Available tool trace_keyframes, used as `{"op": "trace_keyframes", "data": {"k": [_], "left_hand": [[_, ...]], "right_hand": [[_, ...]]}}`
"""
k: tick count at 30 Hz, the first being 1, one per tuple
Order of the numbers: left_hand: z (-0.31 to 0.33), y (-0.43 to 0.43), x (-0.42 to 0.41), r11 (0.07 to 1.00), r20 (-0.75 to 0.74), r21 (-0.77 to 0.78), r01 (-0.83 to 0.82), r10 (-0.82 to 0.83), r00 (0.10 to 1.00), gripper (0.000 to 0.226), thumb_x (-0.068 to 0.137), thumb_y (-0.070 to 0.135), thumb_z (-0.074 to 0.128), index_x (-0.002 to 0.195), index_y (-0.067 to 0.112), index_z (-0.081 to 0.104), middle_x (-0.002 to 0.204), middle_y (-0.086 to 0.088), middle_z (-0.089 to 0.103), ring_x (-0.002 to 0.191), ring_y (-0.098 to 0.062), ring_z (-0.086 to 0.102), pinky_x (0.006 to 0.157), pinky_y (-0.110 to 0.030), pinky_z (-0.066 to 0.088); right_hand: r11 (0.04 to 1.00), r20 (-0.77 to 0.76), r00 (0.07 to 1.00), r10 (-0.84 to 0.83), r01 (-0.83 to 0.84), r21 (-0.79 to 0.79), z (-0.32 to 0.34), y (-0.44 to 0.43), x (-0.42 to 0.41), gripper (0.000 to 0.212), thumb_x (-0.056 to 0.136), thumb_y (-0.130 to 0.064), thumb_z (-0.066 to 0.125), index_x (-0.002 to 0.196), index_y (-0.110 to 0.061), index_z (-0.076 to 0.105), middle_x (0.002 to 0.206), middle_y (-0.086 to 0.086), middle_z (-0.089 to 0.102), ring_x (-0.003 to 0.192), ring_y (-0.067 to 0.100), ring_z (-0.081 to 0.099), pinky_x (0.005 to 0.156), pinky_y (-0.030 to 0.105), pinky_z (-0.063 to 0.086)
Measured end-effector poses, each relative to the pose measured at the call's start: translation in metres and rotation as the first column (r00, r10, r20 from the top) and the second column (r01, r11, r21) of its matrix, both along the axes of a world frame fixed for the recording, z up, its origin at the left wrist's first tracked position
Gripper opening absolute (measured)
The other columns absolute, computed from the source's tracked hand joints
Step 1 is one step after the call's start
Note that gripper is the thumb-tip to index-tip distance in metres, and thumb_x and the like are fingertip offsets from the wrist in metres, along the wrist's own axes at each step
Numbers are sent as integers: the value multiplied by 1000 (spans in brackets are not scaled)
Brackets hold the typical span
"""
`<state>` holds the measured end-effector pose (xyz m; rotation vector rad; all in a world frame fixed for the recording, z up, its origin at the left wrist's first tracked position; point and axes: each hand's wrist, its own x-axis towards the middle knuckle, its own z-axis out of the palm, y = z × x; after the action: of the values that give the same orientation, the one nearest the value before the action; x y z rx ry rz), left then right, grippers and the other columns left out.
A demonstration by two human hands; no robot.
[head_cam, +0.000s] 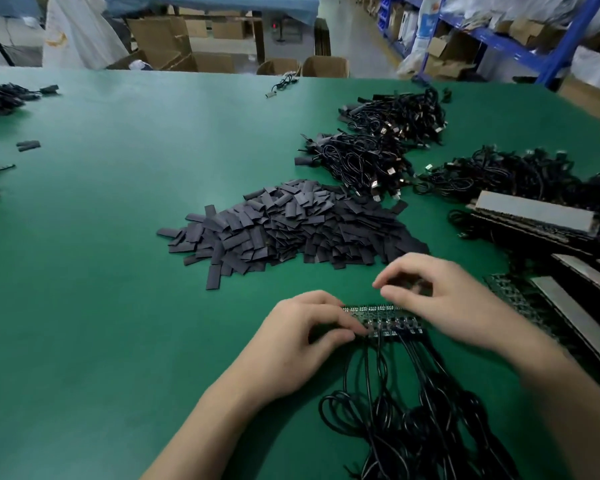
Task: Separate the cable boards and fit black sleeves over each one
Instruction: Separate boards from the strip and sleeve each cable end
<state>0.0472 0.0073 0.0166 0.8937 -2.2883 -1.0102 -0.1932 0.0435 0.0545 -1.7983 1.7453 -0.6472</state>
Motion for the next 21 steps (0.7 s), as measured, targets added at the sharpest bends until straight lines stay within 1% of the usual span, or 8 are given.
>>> {"op": "trace_keyframes", "data": {"k": [3,7,9,12,14,16,18,21], "left_hand": [[-3,0,0,971,140,-238,31,3,990,8,94,35,71,100,38,77,122,16,58,117,-4,50,101,-27,43],[-4,1,-4,951,131,-305,54,-15,991,4,94,30,72,96,28,75,119,11,56,114,-13,51,98,-33,45],[-4,2,-6,961,81,-267,75,-55,995,4,96,27,69,97,25,73,116,12,55,113,-14,52,98,-30,44],[2,1,-5,988,15,-112,101,-100,995,5,98,25,67,97,25,72,117,13,53,121,-16,49,105,-23,37],[5,2,-3,990,10,-19,139,-139,990,9,97,15,67,96,24,70,119,11,53,125,-19,45,108,-24,33],[8,4,-3,984,44,31,174,-175,984,16,88,8,59,88,22,68,119,10,52,126,-20,42,109,-29,32],[11,7,-5,980,72,30,197,-199,977,16,78,15,48,78,20,64,114,8,51,122,-21,41,107,-33,33],[14,9,-4,978,-40,54,200,-198,979,21,81,27,42,67,22,57,105,5,50,111,-23,44,99,-30,35]], "right_hand": [[1000,18,1000,0,0,10,-19,8,3,12,92,-30,75,102,-37,73,105,-21,66,100,-8,60,82,8,42],[1000,24,1000,-6,6,-12,-28,8,9,17,87,-39,79,103,-41,71,106,-19,65,104,-3,59,94,22,47],[1000,-2,1000,0,0,-30,-32,8,11,17,85,-38,80,98,-43,70,105,-18,64,108,1,57,98,30,47],[999,6,1000,-14,14,-48,-37,10,10,10,87,-39,78,95,-41,74,103,-19,61,110,2,53,101,34,44],[998,7,1000,-16,16,-54,-38,12,9,7,88,-42,76,94,-40,76,102,-21,59,109,0,50,101,35,42],[998,-21,1000,-4,3,-60,-39,14,11,4,88,-42,75,90,-44,72,101,-23,57,107,-2,47,101,35,40],[998,-59,998,7,-11,-68,-40,14,13,12,89,-42,74,87,-48,64,101,-23,56,106,-2,46,102,38,39],[998,11,1000,-17,17,-67,-41,15,12,10,91,-40,71,86,-43,63,101,-22,61,108,0,50,103,39,40]]}}
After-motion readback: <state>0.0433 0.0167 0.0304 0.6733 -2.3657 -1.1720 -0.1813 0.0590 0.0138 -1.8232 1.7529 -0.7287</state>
